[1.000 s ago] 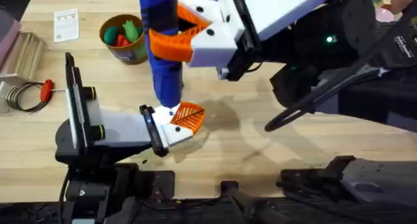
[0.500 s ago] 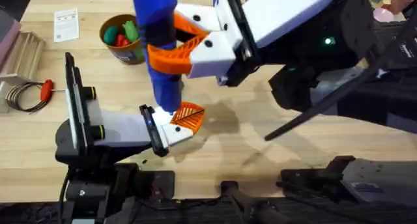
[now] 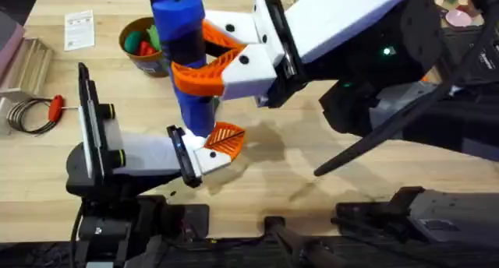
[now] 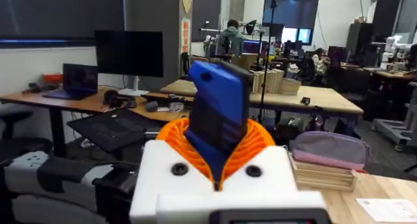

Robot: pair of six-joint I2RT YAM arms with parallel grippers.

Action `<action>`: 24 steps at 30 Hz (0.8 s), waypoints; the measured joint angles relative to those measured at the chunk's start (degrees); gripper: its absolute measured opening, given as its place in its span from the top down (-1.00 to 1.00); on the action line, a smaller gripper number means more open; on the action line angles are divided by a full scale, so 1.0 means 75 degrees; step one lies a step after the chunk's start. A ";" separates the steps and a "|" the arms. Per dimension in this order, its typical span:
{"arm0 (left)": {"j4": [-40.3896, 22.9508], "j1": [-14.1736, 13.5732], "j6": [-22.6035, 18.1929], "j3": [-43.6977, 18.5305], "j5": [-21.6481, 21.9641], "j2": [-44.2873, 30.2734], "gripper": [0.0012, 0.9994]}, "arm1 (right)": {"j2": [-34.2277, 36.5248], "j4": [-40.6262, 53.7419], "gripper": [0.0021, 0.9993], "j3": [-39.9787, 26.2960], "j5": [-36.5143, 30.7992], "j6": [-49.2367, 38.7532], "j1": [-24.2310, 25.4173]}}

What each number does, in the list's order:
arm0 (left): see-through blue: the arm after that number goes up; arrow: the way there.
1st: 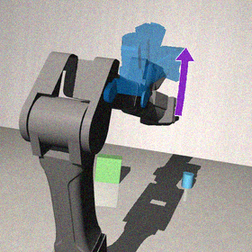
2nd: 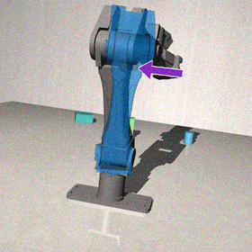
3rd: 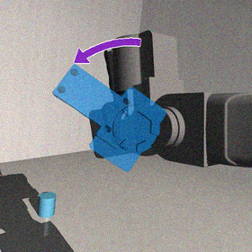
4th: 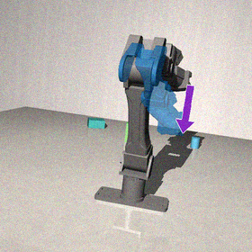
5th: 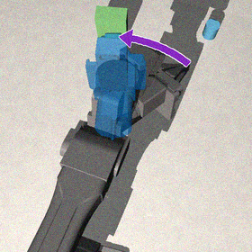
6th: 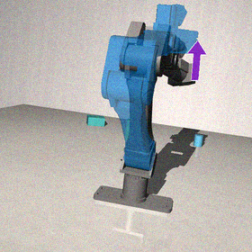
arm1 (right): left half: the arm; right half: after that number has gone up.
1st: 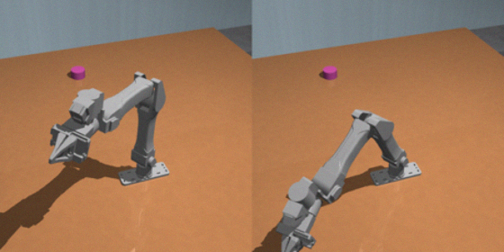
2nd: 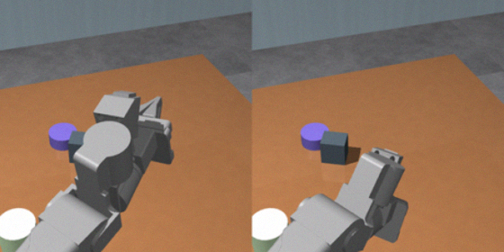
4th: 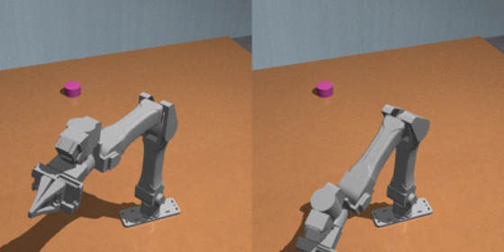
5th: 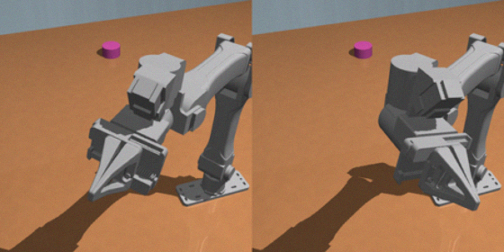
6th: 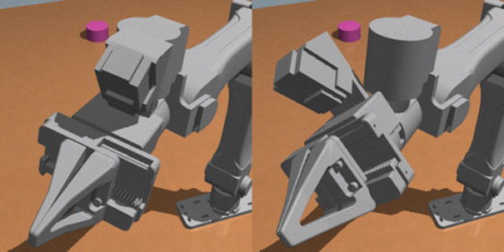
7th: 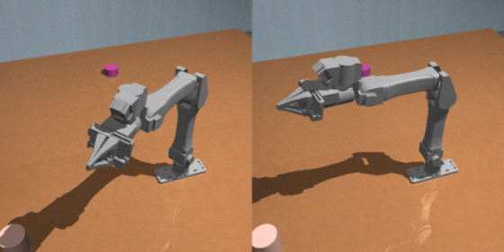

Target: Pick up the gripper from the table and insert it into the empty holder that is missing its gripper. Then pick up a screw, insert it into the mounting hole, and use the screwdriver to tighten it. Finally, clean up the table by picking up the vegetable and placing it into the bucket.

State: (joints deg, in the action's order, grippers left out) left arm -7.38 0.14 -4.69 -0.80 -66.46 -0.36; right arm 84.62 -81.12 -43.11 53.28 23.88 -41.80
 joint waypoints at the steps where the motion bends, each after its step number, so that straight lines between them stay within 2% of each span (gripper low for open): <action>1: 0.0000 0.0000 0.0000 -0.0002 0.0000 0.0000 0.99 | 0.0000 0.0000 0.96 0.0000 -0.0003 -0.0018 0.0006; 24: -0.0003 0.0000 0.0000 -0.0002 0.0000 0.0000 0.99 | 0.0000 0.0163 0.96 0.0000 0.0000 -0.0198 0.0012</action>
State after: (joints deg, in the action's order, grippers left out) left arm -7.40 0.14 -4.69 -0.82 -66.46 -0.36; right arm 84.62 -79.90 -43.11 53.28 22.39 -41.71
